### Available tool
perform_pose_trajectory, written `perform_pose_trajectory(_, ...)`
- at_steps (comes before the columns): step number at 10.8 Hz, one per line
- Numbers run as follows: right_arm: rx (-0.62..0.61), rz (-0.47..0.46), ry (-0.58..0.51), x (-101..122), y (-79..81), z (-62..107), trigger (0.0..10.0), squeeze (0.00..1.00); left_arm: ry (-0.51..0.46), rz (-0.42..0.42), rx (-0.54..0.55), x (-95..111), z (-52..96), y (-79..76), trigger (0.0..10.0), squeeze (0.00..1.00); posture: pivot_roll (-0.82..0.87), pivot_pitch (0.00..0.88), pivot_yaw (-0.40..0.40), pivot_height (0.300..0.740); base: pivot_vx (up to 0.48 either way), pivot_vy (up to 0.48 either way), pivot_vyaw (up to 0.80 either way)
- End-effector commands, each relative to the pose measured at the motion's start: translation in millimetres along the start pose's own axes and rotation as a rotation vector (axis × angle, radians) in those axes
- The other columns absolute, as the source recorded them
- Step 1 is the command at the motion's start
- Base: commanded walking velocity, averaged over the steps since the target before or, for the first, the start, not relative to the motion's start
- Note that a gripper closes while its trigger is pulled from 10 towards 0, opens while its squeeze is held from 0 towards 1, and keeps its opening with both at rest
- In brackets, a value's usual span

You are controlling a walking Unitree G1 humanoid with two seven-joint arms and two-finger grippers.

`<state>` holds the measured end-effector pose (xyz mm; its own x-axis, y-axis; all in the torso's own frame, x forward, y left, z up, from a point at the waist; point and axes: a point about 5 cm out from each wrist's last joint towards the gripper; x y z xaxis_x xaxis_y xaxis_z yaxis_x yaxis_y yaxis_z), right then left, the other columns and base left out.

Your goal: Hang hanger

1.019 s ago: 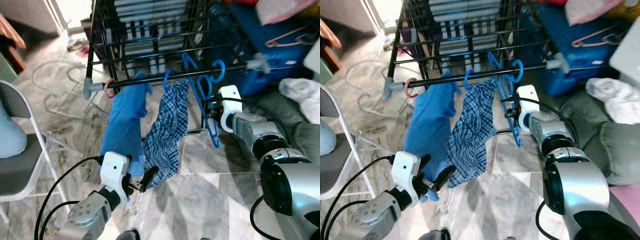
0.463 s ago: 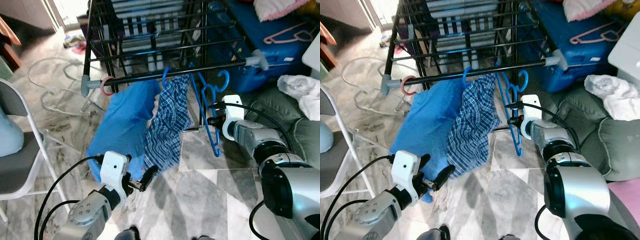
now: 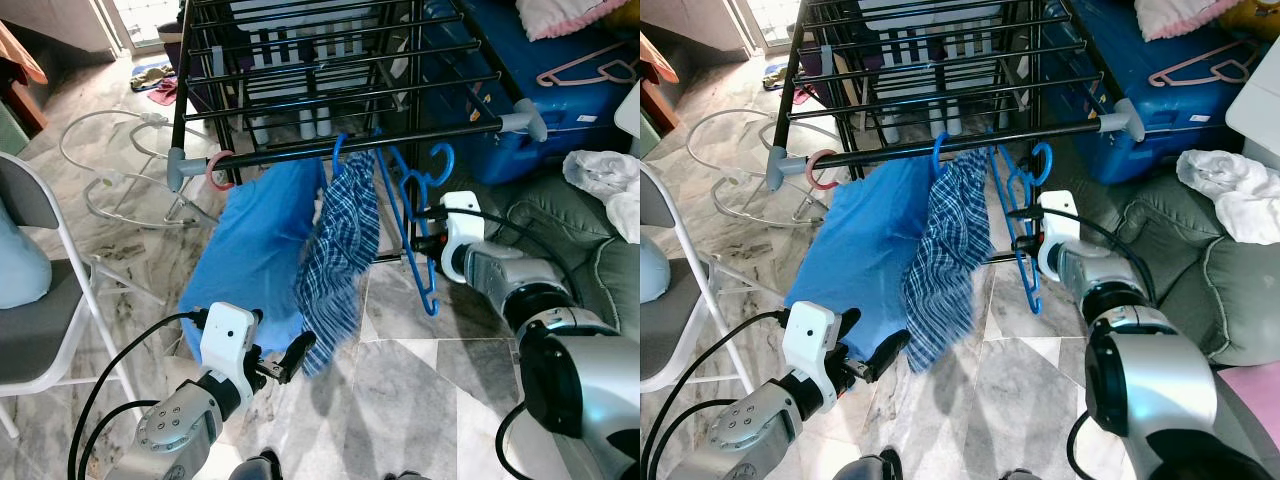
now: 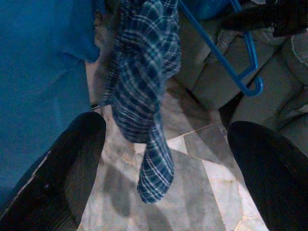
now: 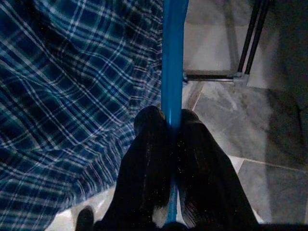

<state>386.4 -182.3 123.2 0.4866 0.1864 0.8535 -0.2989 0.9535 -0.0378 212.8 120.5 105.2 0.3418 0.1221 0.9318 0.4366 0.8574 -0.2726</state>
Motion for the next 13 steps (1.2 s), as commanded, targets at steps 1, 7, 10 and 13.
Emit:
perform_pose_trajectory(1,0.02,-0.006,0.018,-3.4,4.2,-1.5,10.0,0.0,0.008,-0.008,0.009,-0.1,1.6,1.1,10.0,0.0,0.0,0.133,0.077,0.74,0.0,0.0,0.0)
perform_pose_trajectory(7,-0.028,0.04,-0.138,40.3,-2.2,5.0,10.0,0.0,0.012,-0.021,-0.003,1.0,-2.7,3.2,10.0,0.0,-0.02,0.119,0.099,0.74,0.0,0.0,0.0)
perform_pose_trajectory(10,-0.045,0.077,-0.171,53.6,-1.2,6.6,10.0,0.0,0.014,-0.031,-0.005,2.1,-3.5,5.8,10.0,0.0,-0.01,0.111,0.111,0.74,0.0,0.0,0.0)
perform_pose_trajectory(13,-0.025,0.057,-0.102,35.3,6.4,0.4,10.0,0.0,0.018,-0.043,-0.006,2.2,-3.8,7.5,10.0,0.0,-0.01,0.1,0.116,0.74,0.0,0.0,0.0)
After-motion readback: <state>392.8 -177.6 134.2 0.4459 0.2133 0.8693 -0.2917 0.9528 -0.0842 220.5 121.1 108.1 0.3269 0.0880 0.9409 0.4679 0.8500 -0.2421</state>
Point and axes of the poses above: a point about 5 cm out from each wrist's last joint towards the gripper, its own z axis pointing back from the gripper into the wrist, its own x axis along the axis of the wrist's last joint, y = z × x, and after that the axes turned 7 degrees about z, right-handed
